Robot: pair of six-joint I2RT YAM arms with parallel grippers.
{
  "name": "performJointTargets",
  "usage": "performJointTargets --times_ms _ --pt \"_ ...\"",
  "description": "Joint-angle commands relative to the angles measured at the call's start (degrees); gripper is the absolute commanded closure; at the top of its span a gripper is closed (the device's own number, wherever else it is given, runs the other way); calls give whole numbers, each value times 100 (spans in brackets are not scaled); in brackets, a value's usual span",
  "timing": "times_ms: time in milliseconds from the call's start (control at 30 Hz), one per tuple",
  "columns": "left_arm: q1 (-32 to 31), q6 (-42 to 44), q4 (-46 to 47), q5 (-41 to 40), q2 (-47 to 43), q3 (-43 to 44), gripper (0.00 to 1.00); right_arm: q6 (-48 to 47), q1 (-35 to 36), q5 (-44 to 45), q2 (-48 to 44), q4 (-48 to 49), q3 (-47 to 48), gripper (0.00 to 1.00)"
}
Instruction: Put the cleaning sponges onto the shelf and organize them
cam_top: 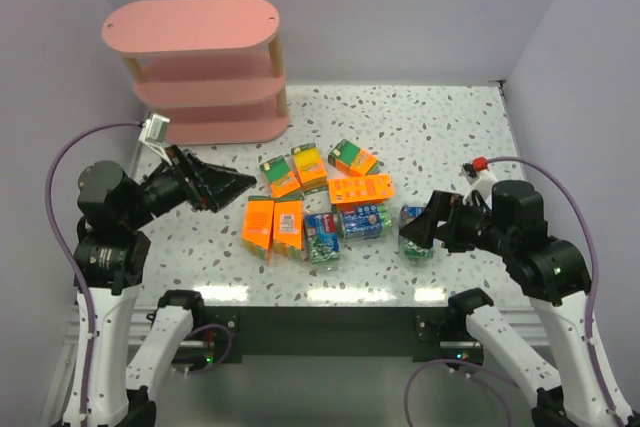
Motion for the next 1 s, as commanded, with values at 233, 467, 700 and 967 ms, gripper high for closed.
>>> performJointTargets --times_ms 233,467,700,967 --pt "-250 2031 -3314 -2344 344 815 0 -400 28 -321 302 -598 -106 1" --pt "-277 2234 -3736 -2564 203 165 0 -752 221 -322 741 -669 -115 1" --pt "-295 2348 -3948 -3013 300 -345 0 -392 1301 372 1259 -406 -45 1" --pt "-804 2498 -3149 -3084 924 -996 0 329 3077 1540 1971 -63 297 1"
